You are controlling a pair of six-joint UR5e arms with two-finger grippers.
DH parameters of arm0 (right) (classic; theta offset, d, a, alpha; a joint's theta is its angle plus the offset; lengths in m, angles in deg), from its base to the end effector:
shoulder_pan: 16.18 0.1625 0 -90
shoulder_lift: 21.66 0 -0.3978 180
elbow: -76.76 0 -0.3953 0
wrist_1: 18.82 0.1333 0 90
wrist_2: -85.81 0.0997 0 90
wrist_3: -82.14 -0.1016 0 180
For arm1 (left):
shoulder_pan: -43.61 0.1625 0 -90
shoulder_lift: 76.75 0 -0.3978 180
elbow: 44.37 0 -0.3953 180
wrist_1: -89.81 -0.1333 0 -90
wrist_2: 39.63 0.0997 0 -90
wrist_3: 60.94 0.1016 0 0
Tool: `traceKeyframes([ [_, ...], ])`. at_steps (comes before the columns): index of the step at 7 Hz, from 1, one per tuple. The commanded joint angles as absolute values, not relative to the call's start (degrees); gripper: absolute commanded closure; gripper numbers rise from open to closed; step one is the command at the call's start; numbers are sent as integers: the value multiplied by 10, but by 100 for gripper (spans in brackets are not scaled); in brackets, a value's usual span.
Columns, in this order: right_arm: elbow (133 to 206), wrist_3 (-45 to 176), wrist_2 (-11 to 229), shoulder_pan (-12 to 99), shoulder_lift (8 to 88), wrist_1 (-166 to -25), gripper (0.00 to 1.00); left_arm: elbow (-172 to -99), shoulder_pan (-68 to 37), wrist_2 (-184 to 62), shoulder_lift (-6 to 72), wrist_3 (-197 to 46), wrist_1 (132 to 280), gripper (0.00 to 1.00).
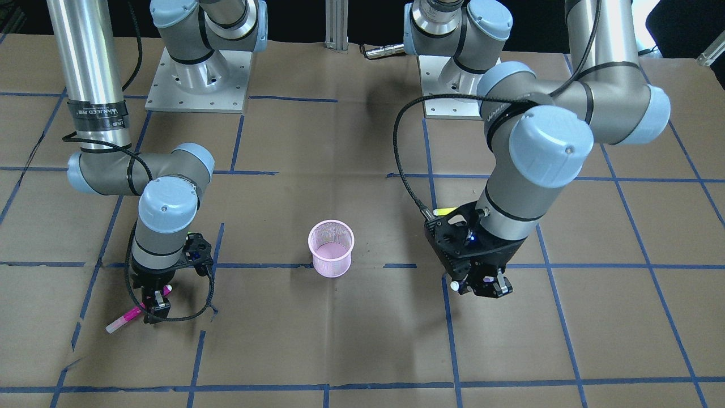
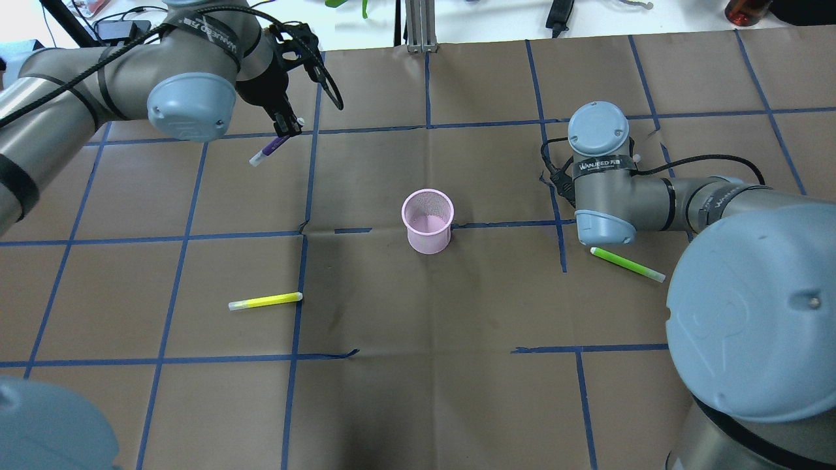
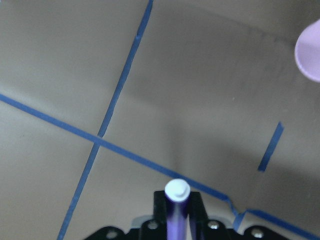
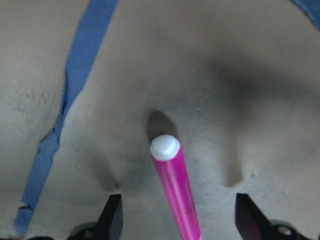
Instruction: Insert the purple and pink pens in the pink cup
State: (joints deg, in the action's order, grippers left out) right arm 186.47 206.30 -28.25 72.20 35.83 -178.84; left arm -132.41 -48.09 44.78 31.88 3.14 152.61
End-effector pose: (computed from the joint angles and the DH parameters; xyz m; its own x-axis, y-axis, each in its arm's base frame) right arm 0.0755 -0.5816 0.1277 0.4883 -0.8720 0.0350 -0.7675 -0.4100 0.4929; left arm -0.1616 -0.6177 0.3449 -0.4084 0.9046 -0.1225 0.9070 0.3870 -0.1660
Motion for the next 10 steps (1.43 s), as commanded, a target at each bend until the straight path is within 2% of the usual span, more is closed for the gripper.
traceKeyframes([
  [1, 1866, 2063, -283, 722, 359, -1790, 38, -1343, -485, 367, 278, -73, 1521, 100],
  [2, 1866, 2063, -284, 721, 360, -1793, 53, -1350, -493, 366, 277, -180, 1493, 100],
  [3, 1866, 2063, -288, 721, 360, -1793, 61, -1359, -502, 341, 282, -260, 1455, 100],
  [4, 1866, 2063, -289, 721, 361, -1794, 74, -1378, -516, 279, 271, -305, 1408, 100],
  [7, 1866, 2064, -288, 722, 361, -1794, 93, -1515, -578, 268, 265, -411, 1131, 100],
  [9, 1865, 2069, -287, 721, 373, -1794, 100, -1528, -585, 266, 277, -416, 1103, 100],
  [10, 1864, 2070, -288, 721, 380, -1793, 100, -1532, -594, 263, 278, -417, 1103, 100],
])
